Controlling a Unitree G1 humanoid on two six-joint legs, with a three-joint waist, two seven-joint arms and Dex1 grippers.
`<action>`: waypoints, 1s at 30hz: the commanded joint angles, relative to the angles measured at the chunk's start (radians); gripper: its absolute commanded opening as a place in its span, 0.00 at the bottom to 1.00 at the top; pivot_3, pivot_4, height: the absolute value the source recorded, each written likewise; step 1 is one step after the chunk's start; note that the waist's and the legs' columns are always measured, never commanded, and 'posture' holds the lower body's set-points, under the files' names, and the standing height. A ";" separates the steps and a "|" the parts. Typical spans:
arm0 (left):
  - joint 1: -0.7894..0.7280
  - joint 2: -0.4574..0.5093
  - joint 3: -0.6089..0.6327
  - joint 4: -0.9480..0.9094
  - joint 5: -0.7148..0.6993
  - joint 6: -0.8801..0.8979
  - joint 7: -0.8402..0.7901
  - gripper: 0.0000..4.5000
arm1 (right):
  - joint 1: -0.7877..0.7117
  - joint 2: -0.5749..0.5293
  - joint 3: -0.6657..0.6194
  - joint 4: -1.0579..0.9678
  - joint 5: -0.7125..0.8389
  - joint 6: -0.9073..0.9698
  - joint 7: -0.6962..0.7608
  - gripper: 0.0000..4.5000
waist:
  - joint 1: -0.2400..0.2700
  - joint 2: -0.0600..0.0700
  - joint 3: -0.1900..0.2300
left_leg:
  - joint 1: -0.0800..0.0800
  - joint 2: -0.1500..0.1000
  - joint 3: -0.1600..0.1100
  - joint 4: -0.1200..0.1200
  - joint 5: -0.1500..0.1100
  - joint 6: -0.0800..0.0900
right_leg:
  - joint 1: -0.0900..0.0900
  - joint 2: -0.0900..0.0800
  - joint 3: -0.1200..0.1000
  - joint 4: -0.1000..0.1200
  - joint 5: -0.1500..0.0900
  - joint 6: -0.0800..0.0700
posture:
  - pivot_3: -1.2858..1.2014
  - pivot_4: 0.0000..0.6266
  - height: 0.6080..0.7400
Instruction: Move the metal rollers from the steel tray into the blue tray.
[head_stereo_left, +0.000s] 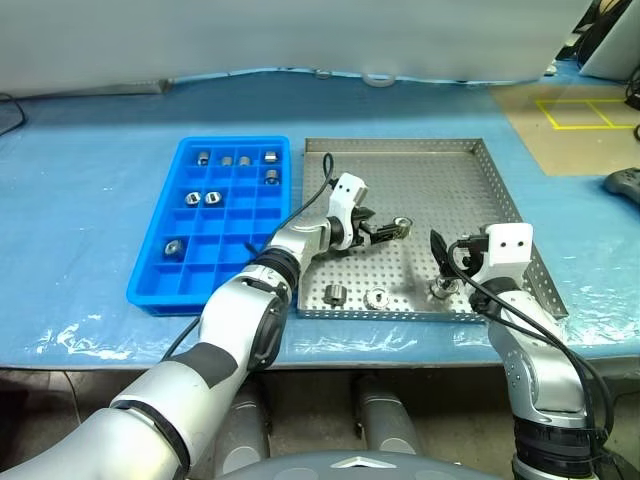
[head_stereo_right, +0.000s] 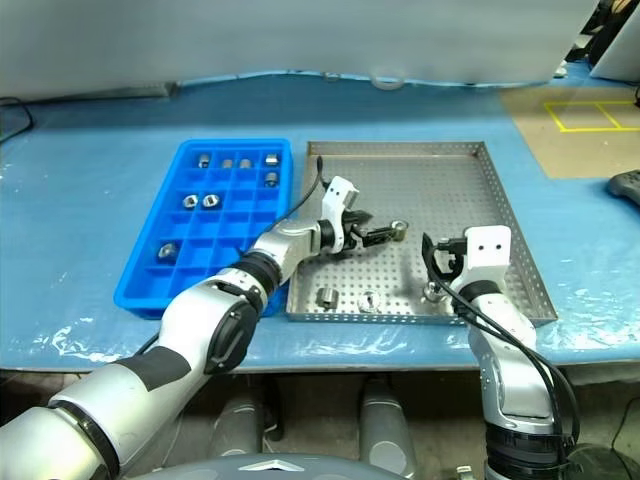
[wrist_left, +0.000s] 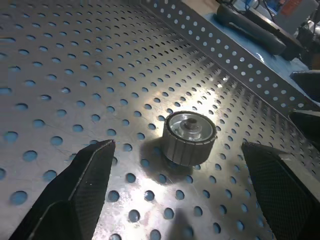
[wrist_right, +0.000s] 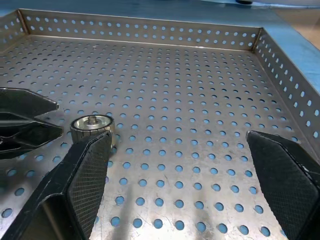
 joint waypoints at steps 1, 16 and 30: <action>-0.042 -0.113 -0.011 0.000 0.011 -0.042 0.043 0.98 | -0.015 0.005 0.000 -0.019 -0.004 -0.021 -0.006 1.00 | 0.005 0.000 0.000 | 0.000 0.000 0.000 0.000 0.000 0.000 | 0.000 0.000 0.000 0.000 0.000 0.000 | 0.34 0.24 1.00; -0.069 -0.207 -0.022 0.028 0.022 -0.085 0.026 0.98 | 0.027 0.069 -0.018 -0.076 -0.001 -0.013 -0.070 1.00 | 0.003 0.000 0.000 | 0.000 0.000 0.000 0.000 0.000 0.000 | 0.000 0.000 0.000 -0.001 0.000 0.001 | 0.30 0.24 1.00; -0.089 -0.248 -0.063 0.037 0.060 -0.141 0.055 0.98 | 0.121 0.085 -0.050 -0.178 -0.010 -0.002 -0.122 1.00 | -0.047 0.000 0.000 | -0.001 -0.001 0.000 0.000 -0.001 0.001 | 0.000 0.000 0.001 -0.002 -0.004 0.006 | 0.24 0.24 1.00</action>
